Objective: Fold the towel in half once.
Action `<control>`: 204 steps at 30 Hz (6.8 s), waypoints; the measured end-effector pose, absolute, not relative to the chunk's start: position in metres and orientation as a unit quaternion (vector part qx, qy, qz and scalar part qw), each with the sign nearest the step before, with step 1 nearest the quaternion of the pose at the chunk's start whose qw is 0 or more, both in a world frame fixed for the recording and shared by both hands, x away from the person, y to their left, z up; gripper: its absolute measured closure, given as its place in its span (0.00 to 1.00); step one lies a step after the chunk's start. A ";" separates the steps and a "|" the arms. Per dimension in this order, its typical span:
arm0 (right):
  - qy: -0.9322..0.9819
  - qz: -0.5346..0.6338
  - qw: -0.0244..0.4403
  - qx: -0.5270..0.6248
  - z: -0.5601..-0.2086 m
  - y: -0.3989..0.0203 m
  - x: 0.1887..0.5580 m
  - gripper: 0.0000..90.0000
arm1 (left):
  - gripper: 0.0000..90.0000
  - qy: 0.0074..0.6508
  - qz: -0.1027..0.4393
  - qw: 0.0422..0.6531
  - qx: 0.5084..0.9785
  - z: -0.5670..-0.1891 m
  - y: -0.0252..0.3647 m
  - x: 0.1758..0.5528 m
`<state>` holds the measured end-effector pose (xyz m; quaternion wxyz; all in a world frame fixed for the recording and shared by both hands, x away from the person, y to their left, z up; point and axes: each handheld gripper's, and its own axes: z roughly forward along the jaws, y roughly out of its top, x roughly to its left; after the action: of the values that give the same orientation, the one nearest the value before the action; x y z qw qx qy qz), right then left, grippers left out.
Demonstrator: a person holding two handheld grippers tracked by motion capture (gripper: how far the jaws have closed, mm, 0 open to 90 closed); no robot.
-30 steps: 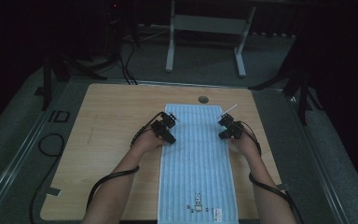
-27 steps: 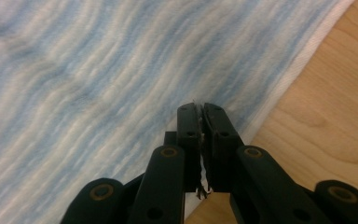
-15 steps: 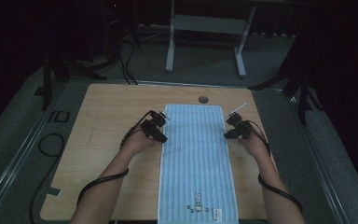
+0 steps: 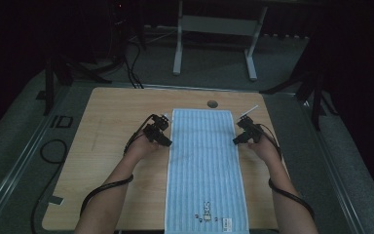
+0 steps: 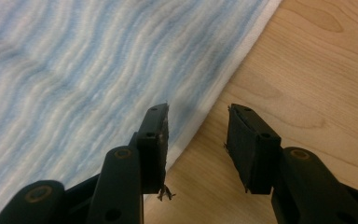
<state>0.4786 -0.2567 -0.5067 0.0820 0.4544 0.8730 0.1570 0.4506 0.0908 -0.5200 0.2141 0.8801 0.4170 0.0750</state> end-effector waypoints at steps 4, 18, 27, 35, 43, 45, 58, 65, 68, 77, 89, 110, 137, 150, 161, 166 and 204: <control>0.869 0.153 0.078 0.464 -0.510 -0.256 0.486 0.65 | 0.53 0.417 0.071 0.210 0.881 -0.528 0.087 0.454; 0.879 0.133 0.064 0.454 -0.519 -0.243 0.494 0.97 | 0.94 0.408 0.065 0.247 0.876 -0.532 0.075 0.463; 0.881 0.139 0.078 0.445 -0.509 -0.243 0.488 0.99 | 1.00 0.411 0.074 0.270 0.867 -0.520 0.077 0.459; 0.885 0.147 0.083 0.434 -0.498 -0.243 0.481 0.99 | 1.00 0.388 0.101 0.262 0.878 -0.511 0.073 0.453; 0.886 0.146 0.071 0.434 -0.500 -0.243 0.482 0.99 | 0.70 0.411 0.115 0.244 0.871 -0.522 0.070 0.465; 0.886 0.145 0.070 0.435 -0.500 -0.244 0.482 0.99 | 0.70 0.404 0.116 0.236 0.876 -0.526 0.066 0.465; 0.887 0.140 0.065 0.436 -0.506 -0.244 0.481 0.99 | 0.98 0.373 0.090 0.249 0.889 -0.532 0.049 0.457; 0.885 0.157 0.073 0.433 -0.494 -0.252 0.476 0.99 | 0.98 0.368 0.086 0.278 0.883 -0.507 0.060 0.449; 0.884 0.169 0.079 0.429 -0.485 -0.254 0.469 0.99 | 0.98 0.358 0.091 0.287 0.884 -0.492 0.069 0.440; 0.895 0.200 0.080 0.391 -0.476 -0.253 0.428 0.99 | 0.97 0.332 0.089 0.275 0.898 -0.488 0.081 0.401; 0.911 0.193 0.058 0.359 -0.498 -0.246 0.384 0.98 | 0.93 0.323 0.057 0.233 0.915 -0.514 0.089 0.362; 0.917 0.179 0.057 0.352 -0.502 -0.231 0.386 0.92 | 0.88 0.319 0.051 0.228 0.919 -0.512 0.066 0.373; 0.914 0.152 0.021 0.375 -0.511 -0.201 0.448 0.89 | 0.84 0.355 0.042 0.216 0.909 -0.518 0.085 0.425; 0.883 0.169 0.076 0.430 -0.477 -0.221 0.503 0.60 | 0.53 0.434 0.090 0.211 0.871 -0.508 0.103 0.486; 0.849 0.173 0.091 0.492 -0.499 -0.220 0.526 0.55 | 0.47 0.472 0.096 0.208 0.851 -0.525 0.104 0.500; 0.837 0.170 0.099 0.511 -0.508 -0.219 0.535 0.56 | 0.47 0.474 0.098 0.216 0.848 -0.528 0.101 0.506; 0.842 0.248 0.179 0.444 -0.372 -0.215 0.527 0.98 | 0.96 0.422 0.141 0.364 0.818 -0.384 0.116 0.492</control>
<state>0.5271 -0.2151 -0.3722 0.1791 0.4436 0.8423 0.2484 0.4920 0.1162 -0.3841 0.3641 0.8183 0.4217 0.1413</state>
